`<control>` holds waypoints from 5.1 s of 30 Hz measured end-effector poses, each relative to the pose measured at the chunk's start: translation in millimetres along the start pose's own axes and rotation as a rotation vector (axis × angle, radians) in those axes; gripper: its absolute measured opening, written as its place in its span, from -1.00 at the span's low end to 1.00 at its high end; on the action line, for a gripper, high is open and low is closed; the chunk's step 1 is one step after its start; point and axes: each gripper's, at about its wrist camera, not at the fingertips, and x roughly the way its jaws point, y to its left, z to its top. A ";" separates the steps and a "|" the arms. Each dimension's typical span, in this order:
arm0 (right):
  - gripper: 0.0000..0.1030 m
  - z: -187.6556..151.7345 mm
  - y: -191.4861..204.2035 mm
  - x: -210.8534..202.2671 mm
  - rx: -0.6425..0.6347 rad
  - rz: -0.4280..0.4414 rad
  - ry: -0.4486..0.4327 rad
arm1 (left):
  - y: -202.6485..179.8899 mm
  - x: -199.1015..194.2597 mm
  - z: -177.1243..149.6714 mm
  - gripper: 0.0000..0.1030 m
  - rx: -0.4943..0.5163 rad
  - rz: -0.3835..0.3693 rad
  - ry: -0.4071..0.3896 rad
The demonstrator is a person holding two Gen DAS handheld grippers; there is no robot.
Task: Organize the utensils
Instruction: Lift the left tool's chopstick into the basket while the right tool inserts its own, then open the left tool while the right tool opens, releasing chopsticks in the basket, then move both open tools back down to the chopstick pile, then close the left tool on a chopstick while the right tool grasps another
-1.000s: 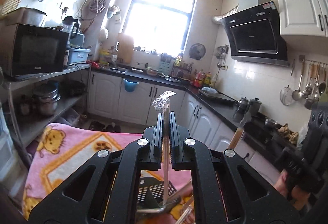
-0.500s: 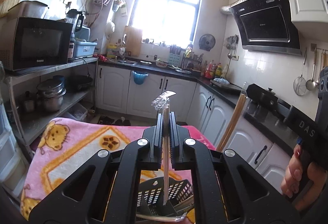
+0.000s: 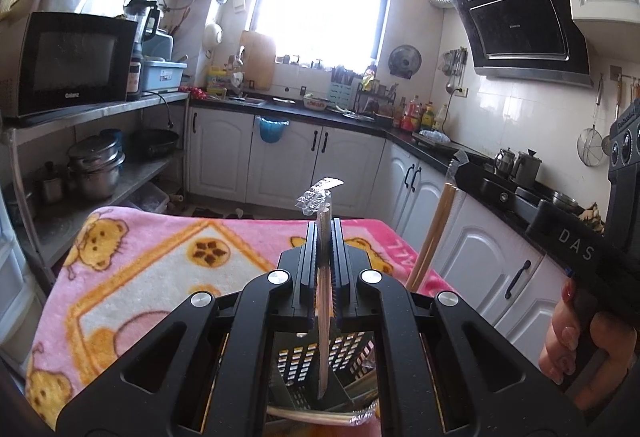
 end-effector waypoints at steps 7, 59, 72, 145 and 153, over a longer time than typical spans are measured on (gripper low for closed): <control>-0.96 -11.6 2.5 1.3 0.000 0.005 0.030 | 2.9 5.5 -12.8 -0.94 -0.016 -0.006 0.028; 0.47 -89.2 0.9 -87.1 -0.062 -0.064 0.125 | 27.6 -107.1 -70.4 0.80 -0.171 0.096 0.026; 0.51 -126.8 8.9 -85.5 -0.086 -0.086 0.200 | 19.5 -99.2 -109.5 0.80 -0.131 0.124 0.100; -0.94 -251.6 -90.6 -39.0 0.248 -0.188 0.541 | 24.7 -38.1 -233.9 -0.80 -0.232 0.011 0.564; -0.94 -233.0 -88.2 -56.0 0.233 -0.213 0.460 | 22.3 -46.2 -218.4 -0.86 -0.220 -0.009 0.506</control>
